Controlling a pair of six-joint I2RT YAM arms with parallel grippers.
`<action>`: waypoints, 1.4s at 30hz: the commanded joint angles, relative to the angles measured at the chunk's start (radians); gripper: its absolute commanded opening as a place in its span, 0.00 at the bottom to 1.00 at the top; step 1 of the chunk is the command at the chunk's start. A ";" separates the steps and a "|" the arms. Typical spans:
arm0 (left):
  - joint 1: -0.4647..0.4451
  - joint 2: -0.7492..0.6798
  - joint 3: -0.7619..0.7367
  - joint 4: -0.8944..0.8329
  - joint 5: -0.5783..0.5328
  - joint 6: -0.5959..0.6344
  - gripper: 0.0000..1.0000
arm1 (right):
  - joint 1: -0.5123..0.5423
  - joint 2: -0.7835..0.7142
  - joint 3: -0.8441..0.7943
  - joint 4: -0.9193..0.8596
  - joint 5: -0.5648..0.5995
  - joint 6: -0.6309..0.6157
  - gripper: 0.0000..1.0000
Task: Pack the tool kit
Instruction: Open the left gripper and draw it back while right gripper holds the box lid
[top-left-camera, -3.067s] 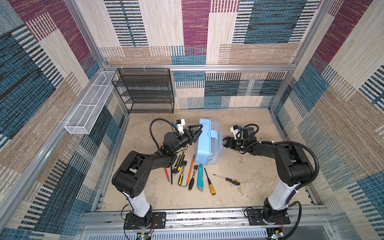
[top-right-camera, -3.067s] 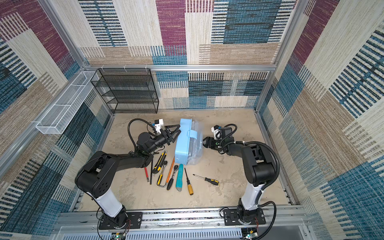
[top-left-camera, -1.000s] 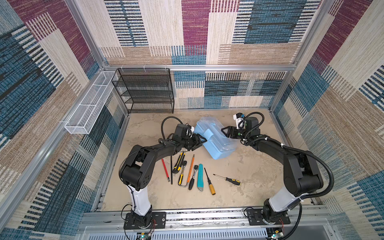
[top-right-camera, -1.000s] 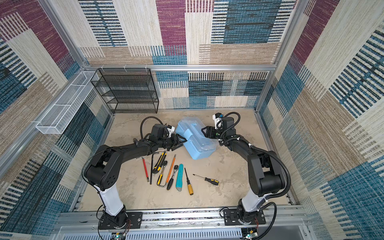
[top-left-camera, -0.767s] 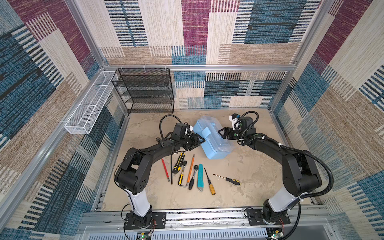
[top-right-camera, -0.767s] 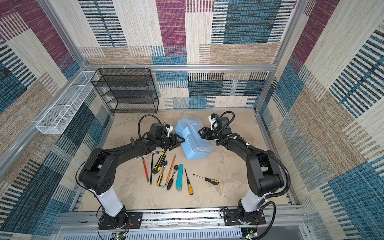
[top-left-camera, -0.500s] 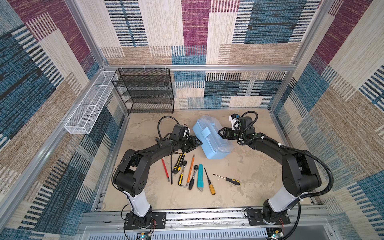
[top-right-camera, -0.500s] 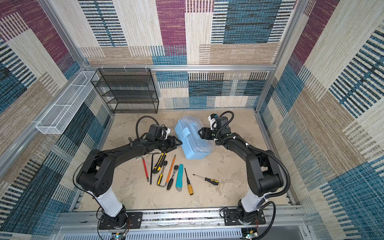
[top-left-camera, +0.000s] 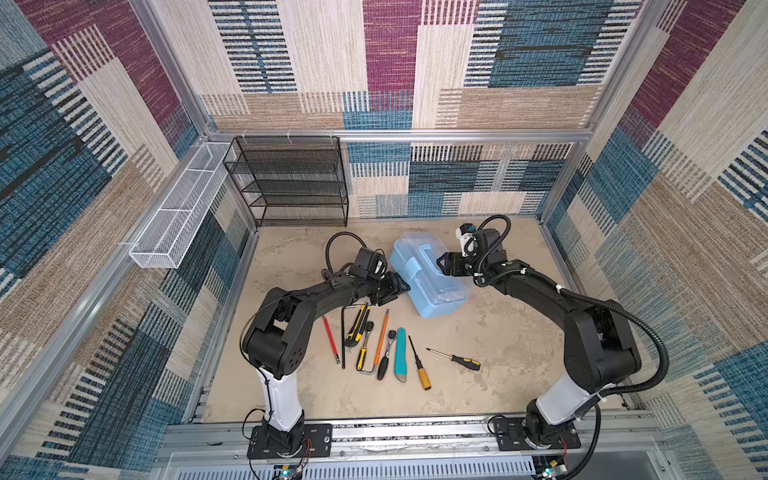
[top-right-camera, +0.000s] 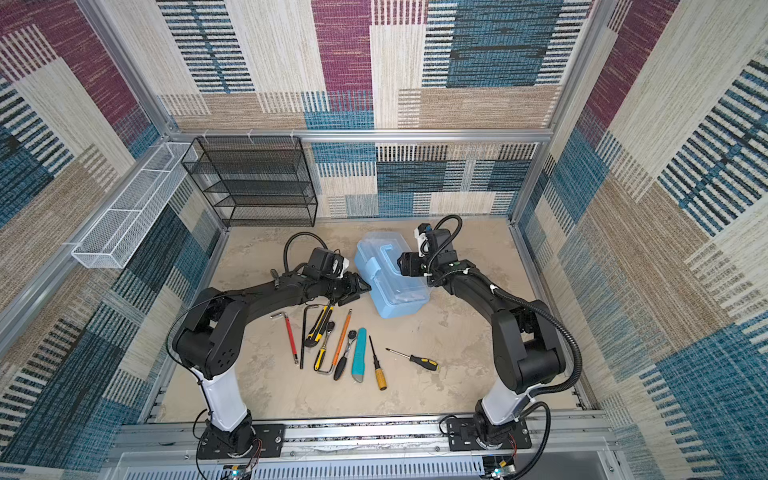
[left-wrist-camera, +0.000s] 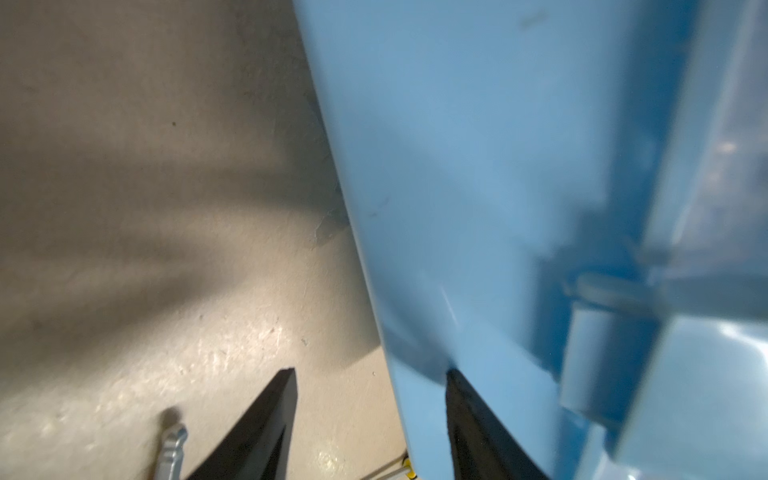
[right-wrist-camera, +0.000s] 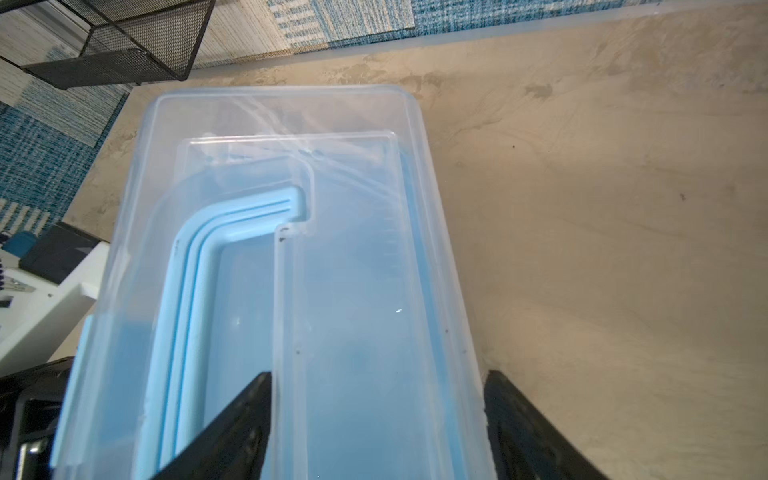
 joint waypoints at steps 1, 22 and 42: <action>0.000 0.024 0.027 0.000 -0.007 0.040 0.61 | 0.005 -0.007 0.007 -0.059 0.083 -0.008 0.80; 0.032 -0.155 -0.022 -0.188 -0.163 0.128 0.69 | 0.063 0.022 0.079 -0.105 0.208 -0.058 0.93; 0.015 -0.211 -0.028 -0.245 -0.207 0.205 0.71 | 0.064 0.044 0.081 -0.115 0.221 -0.148 0.98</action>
